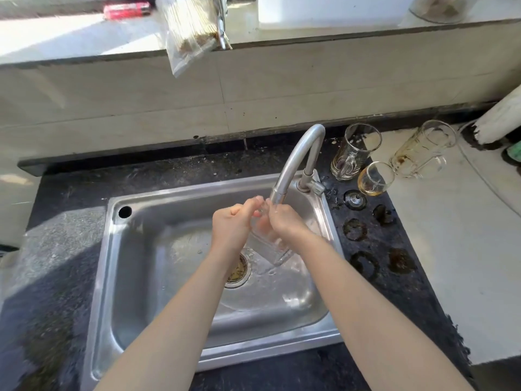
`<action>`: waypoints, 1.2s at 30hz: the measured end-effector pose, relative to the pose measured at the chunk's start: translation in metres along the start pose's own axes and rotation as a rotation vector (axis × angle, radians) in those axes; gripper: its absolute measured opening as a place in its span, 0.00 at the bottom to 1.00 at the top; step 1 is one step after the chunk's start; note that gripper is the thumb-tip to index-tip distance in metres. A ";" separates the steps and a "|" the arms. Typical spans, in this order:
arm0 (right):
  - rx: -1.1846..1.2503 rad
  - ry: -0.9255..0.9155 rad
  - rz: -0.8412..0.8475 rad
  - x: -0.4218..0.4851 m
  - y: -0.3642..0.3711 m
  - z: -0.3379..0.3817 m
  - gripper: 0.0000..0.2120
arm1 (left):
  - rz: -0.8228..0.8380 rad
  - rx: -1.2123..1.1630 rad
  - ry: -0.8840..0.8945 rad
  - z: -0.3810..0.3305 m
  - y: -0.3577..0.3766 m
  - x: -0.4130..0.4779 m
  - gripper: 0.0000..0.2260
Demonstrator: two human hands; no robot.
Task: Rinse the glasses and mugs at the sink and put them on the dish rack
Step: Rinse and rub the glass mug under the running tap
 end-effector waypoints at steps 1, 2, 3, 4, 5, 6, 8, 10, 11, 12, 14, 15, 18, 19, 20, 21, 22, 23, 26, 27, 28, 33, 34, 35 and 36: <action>-0.151 -0.067 -0.043 -0.002 0.002 0.008 0.20 | -0.035 -0.031 -0.031 0.003 -0.004 0.003 0.17; -0.313 -0.177 -0.150 -0.008 0.000 0.018 0.18 | -0.073 -0.059 -0.069 0.006 -0.008 0.005 0.17; -0.436 -0.322 -0.261 -0.017 0.001 0.029 0.18 | -0.116 -0.099 -0.104 0.008 -0.012 0.007 0.17; -0.494 -0.456 -0.356 -0.030 0.003 0.034 0.19 | -0.157 -0.135 -0.152 0.012 -0.017 0.010 0.17; -0.506 -0.546 -0.418 -0.039 0.004 0.035 0.23 | -0.183 -0.169 -0.204 0.017 -0.021 0.012 0.16; -0.481 -0.611 -0.451 -0.045 0.003 0.031 0.25 | -0.194 -0.190 -0.259 0.021 -0.023 0.012 0.15; -0.227 -0.581 -0.430 -0.044 -0.006 0.014 0.25 | -0.160 -0.240 -0.330 0.026 -0.016 0.009 0.13; 0.223 -0.338 -0.319 -0.031 -0.014 -0.007 0.21 | -0.130 -0.310 -0.375 0.035 -0.007 0.005 0.11; 0.430 -0.202 -0.245 -0.021 -0.009 -0.020 0.20 | -0.117 -0.341 -0.372 0.037 -0.004 0.004 0.11; 0.555 -0.093 -0.199 -0.016 -0.005 -0.026 0.19 | -0.110 -0.353 -0.349 0.037 -0.002 0.005 0.11; 0.649 0.090 -0.157 -0.010 -0.004 -0.036 0.18 | -0.072 -0.349 -0.259 0.033 0.001 0.009 0.12; 0.667 0.170 -0.129 -0.009 -0.004 -0.041 0.18 | -0.036 -0.343 -0.211 0.030 0.004 0.011 0.13; 0.762 0.292 0.050 -0.013 0.004 -0.045 0.14 | 0.051 -0.317 -0.101 0.021 0.008 0.012 0.12; 0.796 0.297 0.089 -0.014 0.007 -0.045 0.14 | 0.072 -0.297 -0.084 0.021 0.008 0.014 0.12; 0.798 0.298 0.092 -0.016 0.009 -0.046 0.16 | 0.092 -0.274 -0.088 0.021 0.010 0.013 0.12; 0.778 0.293 0.053 -0.016 0.008 -0.049 0.17 | 0.097 -0.247 -0.099 0.022 0.010 0.012 0.13; 0.746 0.264 -0.011 -0.016 0.005 -0.049 0.18 | 0.091 -0.223 -0.114 0.024 0.010 0.012 0.14; 0.669 0.195 -0.091 -0.015 -0.001 -0.048 0.18 | 0.071 -0.181 -0.125 0.025 0.008 0.012 0.14; 0.177 -0.184 -0.317 -0.025 -0.022 -0.023 0.17 | -0.016 -0.098 -0.233 0.042 0.002 0.013 0.14; 0.011 -0.291 -0.362 -0.031 -0.022 -0.014 0.17 | -0.029 -0.096 -0.283 0.046 0.001 0.011 0.13; -0.126 -0.389 -0.405 -0.038 -0.020 -0.007 0.17 | -0.035 -0.104 -0.339 0.051 0.001 0.011 0.13; -0.325 -0.700 -0.556 -0.058 -0.015 -0.003 0.26 | 0.045 -0.127 -0.385 0.047 0.011 0.013 0.15; -0.241 -0.671 -0.540 -0.058 -0.018 -0.009 0.29 | 0.048 -0.095 -0.330 0.043 0.012 0.016 0.16; -0.127 -0.610 -0.515 -0.054 -0.020 -0.016 0.32 | 0.048 -0.051 -0.263 0.036 0.014 0.017 0.18; 0.000 -0.533 -0.494 -0.051 -0.021 -0.025 0.35 | 0.046 -0.016 -0.206 0.030 0.015 0.017 0.20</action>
Point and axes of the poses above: each hand's wrist, its own x-axis towards the middle knuckle, its own y-axis out of the palm, z = x × y, the point moved 10 cm from there along x, towards the middle knuckle, and after that the axes turned 1 degree about x, right-handed, at the moved point
